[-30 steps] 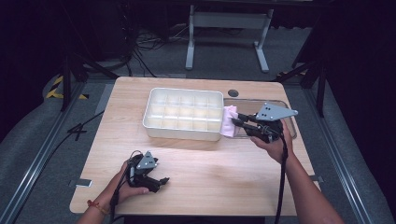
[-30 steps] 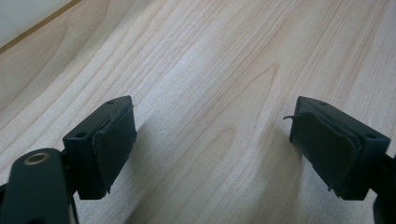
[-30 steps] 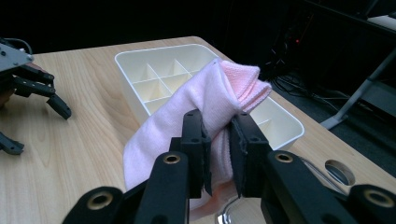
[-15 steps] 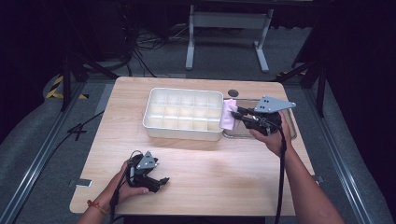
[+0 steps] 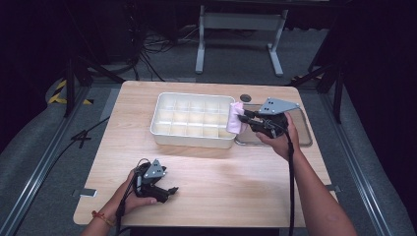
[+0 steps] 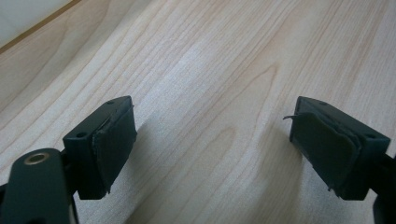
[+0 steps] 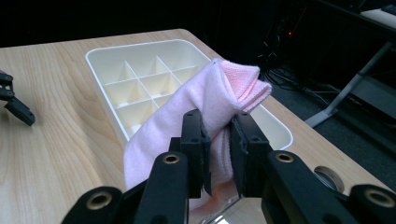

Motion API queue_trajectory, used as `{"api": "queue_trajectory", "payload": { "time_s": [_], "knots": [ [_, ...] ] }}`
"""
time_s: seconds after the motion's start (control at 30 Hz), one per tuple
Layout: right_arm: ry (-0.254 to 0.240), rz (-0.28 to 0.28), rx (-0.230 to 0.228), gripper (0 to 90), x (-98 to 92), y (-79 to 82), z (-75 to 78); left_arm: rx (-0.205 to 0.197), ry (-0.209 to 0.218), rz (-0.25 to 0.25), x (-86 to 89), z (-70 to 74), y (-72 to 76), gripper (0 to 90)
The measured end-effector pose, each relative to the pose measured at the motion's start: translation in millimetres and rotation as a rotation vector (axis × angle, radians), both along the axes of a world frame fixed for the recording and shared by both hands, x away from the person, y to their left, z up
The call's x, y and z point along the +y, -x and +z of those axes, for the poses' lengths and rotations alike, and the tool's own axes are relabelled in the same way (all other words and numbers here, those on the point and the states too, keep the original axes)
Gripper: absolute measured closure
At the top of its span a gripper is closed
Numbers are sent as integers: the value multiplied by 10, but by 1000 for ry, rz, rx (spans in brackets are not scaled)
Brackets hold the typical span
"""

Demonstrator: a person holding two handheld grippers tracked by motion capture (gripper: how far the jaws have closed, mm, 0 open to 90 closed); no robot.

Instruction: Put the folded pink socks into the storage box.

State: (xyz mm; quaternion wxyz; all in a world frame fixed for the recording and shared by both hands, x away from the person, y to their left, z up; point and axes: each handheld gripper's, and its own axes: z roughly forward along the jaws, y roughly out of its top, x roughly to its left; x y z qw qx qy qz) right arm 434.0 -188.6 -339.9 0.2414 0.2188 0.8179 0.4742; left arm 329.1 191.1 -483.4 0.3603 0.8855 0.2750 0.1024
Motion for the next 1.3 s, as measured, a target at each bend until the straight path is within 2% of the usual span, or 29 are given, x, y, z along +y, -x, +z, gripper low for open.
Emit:
{"api": "queue_trajectory", "payload": {
  "time_s": [0.27, 0.67, 0.77, 0.97, 1.2, 1.3],
  "knots": [
    [38, -27, 9, 768, 126, -119, -119, -1, -4, -2, 2, 1, -1, 148],
    [155, -46, 5, 768, 348, -272, -333, 2, -1, -3, 4, 1, 2, 149],
    [196, -52, -2, 768, 392, -300, -395, 3, -3, -3, 5, 2, 3, 149],
    [225, -64, -2, 768, 425, -348, -486, 2, -2, -3, 4, 1, 2, 149],
    [247, -42, 7, 768, 424, -348, -530, 2, -2, -3, 4, 1, 2, 149],
    [281, -8, 11, 766, 448, -339, -560, 3, -3, -2, 5, 1, 3, 149]
  ]
}}
